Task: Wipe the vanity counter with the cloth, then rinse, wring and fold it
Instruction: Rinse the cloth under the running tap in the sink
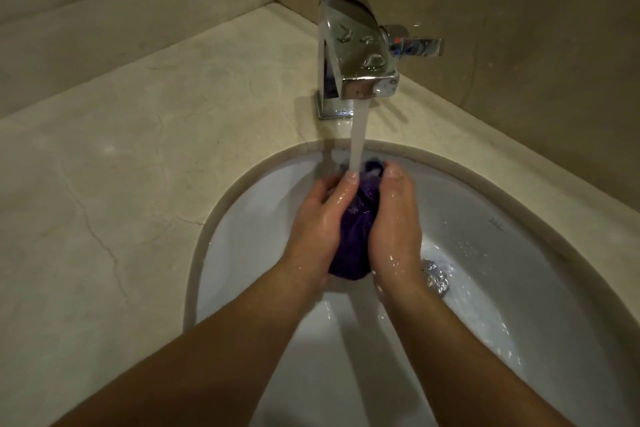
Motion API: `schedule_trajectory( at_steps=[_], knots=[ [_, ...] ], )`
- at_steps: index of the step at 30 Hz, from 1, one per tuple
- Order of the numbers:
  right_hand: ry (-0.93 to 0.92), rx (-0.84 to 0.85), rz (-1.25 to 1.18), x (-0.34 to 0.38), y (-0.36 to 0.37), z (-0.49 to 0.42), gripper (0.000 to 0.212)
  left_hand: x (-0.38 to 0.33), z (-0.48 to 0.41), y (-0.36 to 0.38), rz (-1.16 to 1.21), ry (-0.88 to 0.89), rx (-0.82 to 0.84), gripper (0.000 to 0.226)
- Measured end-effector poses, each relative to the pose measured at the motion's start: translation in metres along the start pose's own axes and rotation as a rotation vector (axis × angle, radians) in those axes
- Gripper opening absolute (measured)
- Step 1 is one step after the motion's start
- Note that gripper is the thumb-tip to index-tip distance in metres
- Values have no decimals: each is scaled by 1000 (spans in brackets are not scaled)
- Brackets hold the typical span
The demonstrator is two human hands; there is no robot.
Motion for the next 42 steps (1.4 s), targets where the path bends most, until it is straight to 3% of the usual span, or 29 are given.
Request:
schedule_trajectory(
  at_steps=[3, 7, 12, 16, 20, 23, 25, 27, 29, 31, 34, 38, 40, 42],
  knots=[
    [-86, 131, 114, 3, 12, 12, 60, -8, 2, 2, -159, 86, -25, 51],
    [-57, -15, 101, -2, 11, 14, 32, -11, 1, -6, -276, 159, -183, 38],
    [-3, -144, 93, 0, 6, 7, 40, -13, -5, -11, -364, 133, -307, 27],
    [143, -163, 55, -5, 8, -3, 29, -11, -12, -14, -371, 55, -338, 6],
    [249, -174, 0, -8, 5, -3, 31, -9, -13, -8, -411, 45, -276, 19],
    [325, -206, -168, -11, -1, -9, 27, -7, -8, -11, -203, 47, -167, 28],
    [437, -169, -440, -17, 3, -10, 21, 5, -6, -20, 17, -74, -141, 45],
    [501, -80, -595, -19, 11, -9, 30, 19, 0, -15, 143, -268, -59, 57],
    [498, -39, -524, -21, 17, -6, 33, 23, 6, 1, 298, -411, 37, 62],
    [355, -14, -222, -14, 17, -10, 35, 19, 7, 9, 467, -431, 50, 63],
    [131, -80, -35, 11, 13, -7, 32, 13, 1, 4, 469, -335, 14, 57],
    [29, 85, 35, 16, 20, 7, 55, 2, -4, 1, 177, -146, -13, 57],
    [9, 59, 74, 13, 19, 7, 44, -9, -6, 1, 4, 16, -25, 56],
    [-5, -3, 81, 13, 18, 5, 23, -15, -4, 0, -145, 124, -73, 38]
  ],
)
Point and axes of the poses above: each hand's wrist, its own z-axis away from the middle knuckle, its own y-axis out of the palm, x = y × z, the point moved 6 cm from there along -z, towards the middle knuckle, and after that the axes turned 9 degrees about -z, right-handed, at the moved point
